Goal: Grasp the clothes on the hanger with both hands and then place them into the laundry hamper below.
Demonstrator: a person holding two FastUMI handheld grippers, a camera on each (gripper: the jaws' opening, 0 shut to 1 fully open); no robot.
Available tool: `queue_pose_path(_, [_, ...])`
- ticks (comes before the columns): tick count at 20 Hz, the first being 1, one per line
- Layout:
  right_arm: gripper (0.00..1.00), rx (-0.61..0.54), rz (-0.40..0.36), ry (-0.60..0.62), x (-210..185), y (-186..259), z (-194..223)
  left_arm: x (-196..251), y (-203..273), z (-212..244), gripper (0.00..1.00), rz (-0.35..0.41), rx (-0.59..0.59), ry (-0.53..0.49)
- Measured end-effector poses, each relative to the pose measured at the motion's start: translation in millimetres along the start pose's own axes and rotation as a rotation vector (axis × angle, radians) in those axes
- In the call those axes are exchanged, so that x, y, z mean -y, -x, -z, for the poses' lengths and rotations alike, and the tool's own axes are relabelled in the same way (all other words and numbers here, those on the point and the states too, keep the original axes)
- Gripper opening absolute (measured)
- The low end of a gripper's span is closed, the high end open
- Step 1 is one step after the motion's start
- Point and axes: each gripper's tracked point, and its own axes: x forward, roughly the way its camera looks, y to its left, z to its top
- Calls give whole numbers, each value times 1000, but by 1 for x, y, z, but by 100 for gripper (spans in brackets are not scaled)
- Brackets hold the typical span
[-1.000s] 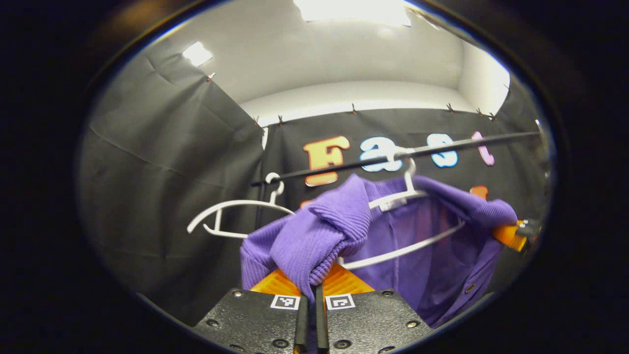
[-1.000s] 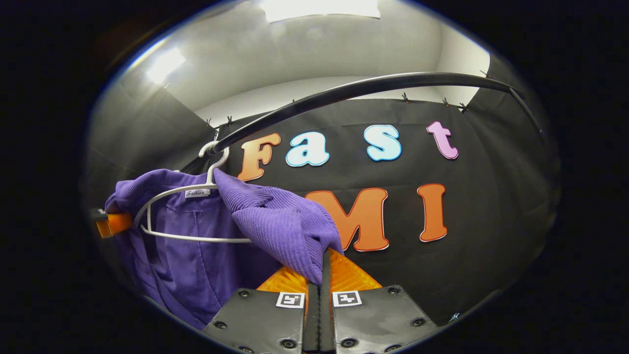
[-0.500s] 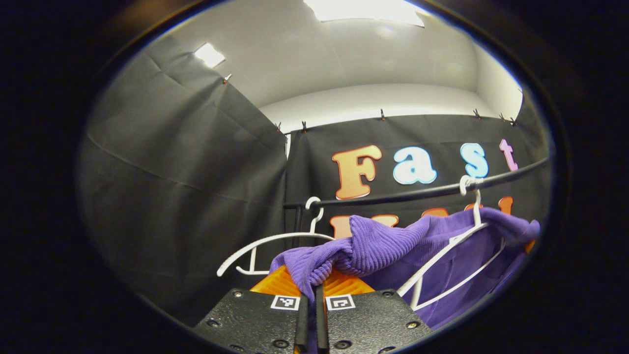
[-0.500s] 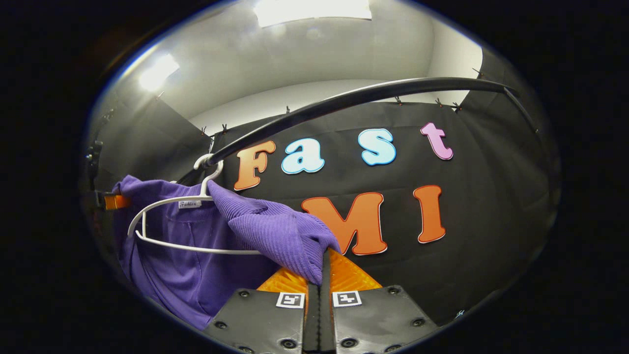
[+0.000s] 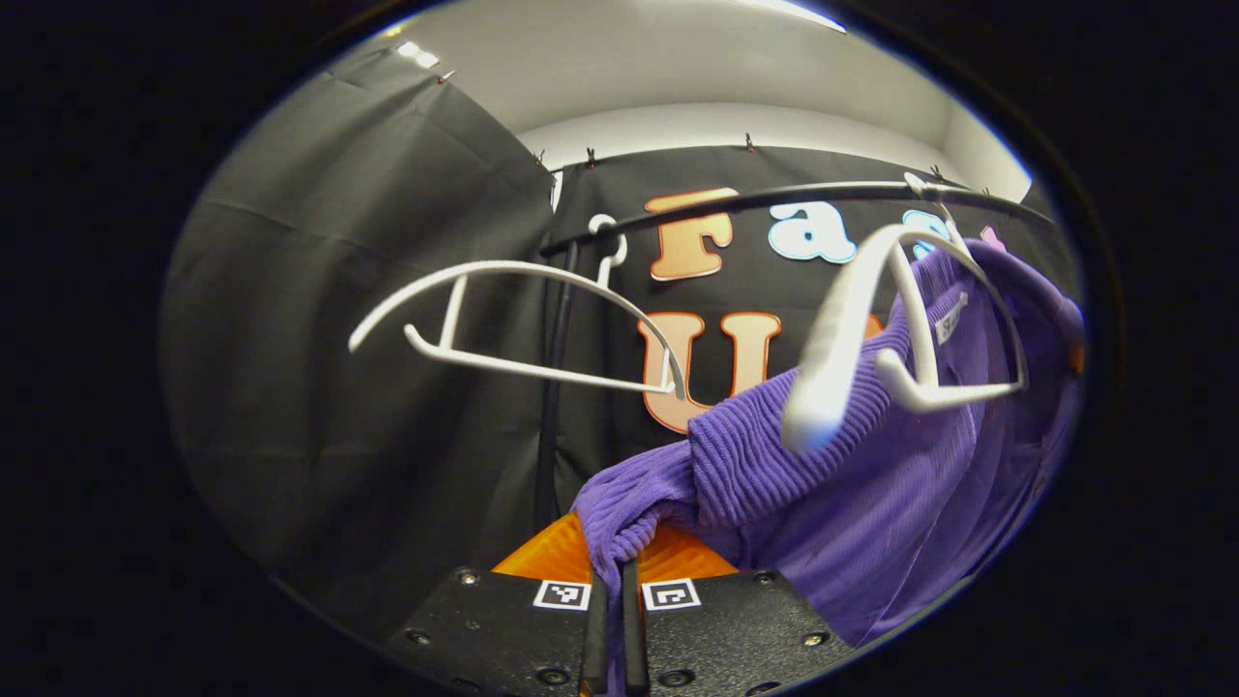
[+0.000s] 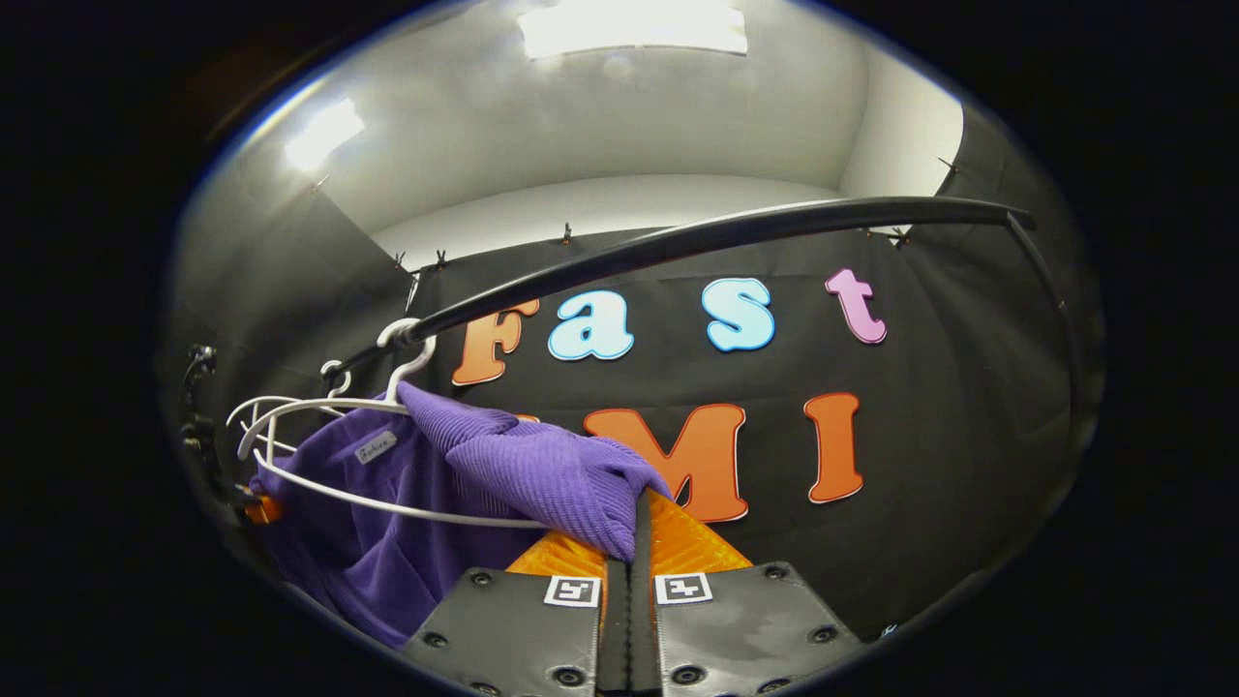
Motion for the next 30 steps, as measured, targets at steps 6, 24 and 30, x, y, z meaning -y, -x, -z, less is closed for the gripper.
queue_pose_path(6, [7,52,100,35,31,-28,-11,52,6,47,8,117,-90,-15])
queue_pose_path(24, [7,-230,262,79,99,-69,109,82,29,100,6,188,-191,-69])
queue_pose_path(30, [8,-313,306,46,124,-24,132,88,33,103,7,216,-197,-74])
